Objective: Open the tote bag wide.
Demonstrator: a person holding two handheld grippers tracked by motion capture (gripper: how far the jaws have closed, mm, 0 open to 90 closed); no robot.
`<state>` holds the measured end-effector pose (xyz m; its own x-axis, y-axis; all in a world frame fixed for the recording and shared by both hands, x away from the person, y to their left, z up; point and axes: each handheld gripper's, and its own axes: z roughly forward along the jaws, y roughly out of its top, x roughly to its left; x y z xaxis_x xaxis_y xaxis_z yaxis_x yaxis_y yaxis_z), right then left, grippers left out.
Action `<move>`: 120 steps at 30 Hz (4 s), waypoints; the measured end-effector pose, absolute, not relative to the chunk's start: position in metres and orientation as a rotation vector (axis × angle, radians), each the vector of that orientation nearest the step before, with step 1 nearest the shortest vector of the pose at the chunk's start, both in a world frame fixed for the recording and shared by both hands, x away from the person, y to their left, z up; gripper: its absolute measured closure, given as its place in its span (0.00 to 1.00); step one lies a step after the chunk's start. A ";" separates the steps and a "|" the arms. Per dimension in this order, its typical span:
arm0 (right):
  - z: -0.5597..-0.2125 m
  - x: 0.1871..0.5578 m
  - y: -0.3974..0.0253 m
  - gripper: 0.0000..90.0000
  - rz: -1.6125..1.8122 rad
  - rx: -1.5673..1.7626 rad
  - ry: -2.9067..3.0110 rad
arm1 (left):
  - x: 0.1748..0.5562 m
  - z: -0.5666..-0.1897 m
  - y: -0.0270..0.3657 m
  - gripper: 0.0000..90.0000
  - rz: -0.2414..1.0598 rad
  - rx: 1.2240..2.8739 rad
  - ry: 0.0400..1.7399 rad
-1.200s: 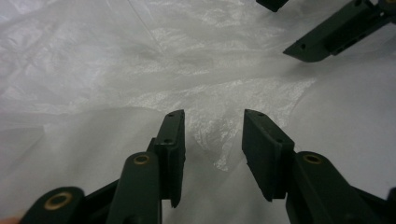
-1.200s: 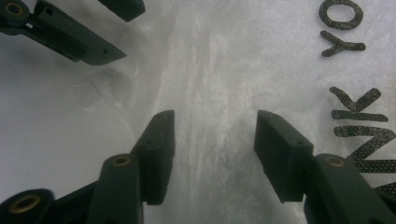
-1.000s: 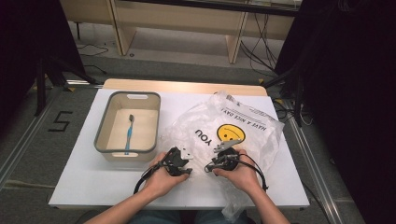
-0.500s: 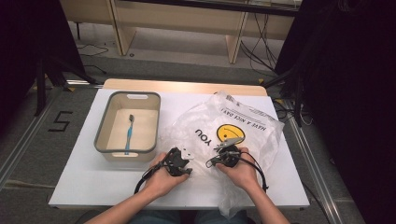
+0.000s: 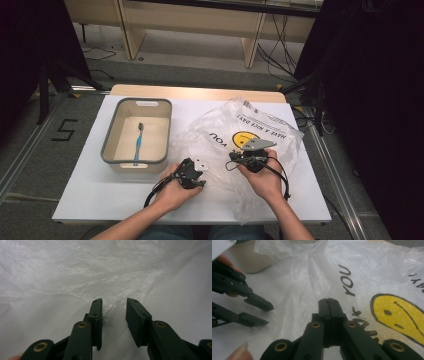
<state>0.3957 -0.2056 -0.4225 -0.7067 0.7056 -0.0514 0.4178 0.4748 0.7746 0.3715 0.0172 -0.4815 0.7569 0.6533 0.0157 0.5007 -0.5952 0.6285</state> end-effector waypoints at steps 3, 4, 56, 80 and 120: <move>-0.417 0.394 -0.209 1.00 1.109 0.933 2.328 | 0.371 -0.481 0.017 0.74 0.329 2.340 0.854; -0.417 0.394 -0.209 1.00 1.109 0.933 2.328 | 0.371 -0.481 0.017 0.74 0.330 2.339 0.852; -0.376 0.394 -0.216 1.00 1.275 0.918 1.985 | 0.375 -0.479 -0.005 0.88 0.412 2.288 0.731; -0.378 0.394 -0.217 1.00 1.279 0.932 2.002 | 0.351 -0.421 0.056 0.42 0.446 2.125 0.794; -0.377 0.394 -0.223 1.00 1.282 0.959 1.980 | 0.366 -0.403 0.092 0.37 0.457 2.050 0.891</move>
<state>0.3944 -0.2228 -0.3770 -0.5690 0.8175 -0.0893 0.2529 0.2773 0.9269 0.3663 0.0916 -0.4026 0.6818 0.7316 0.0015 0.4279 -0.4004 0.8103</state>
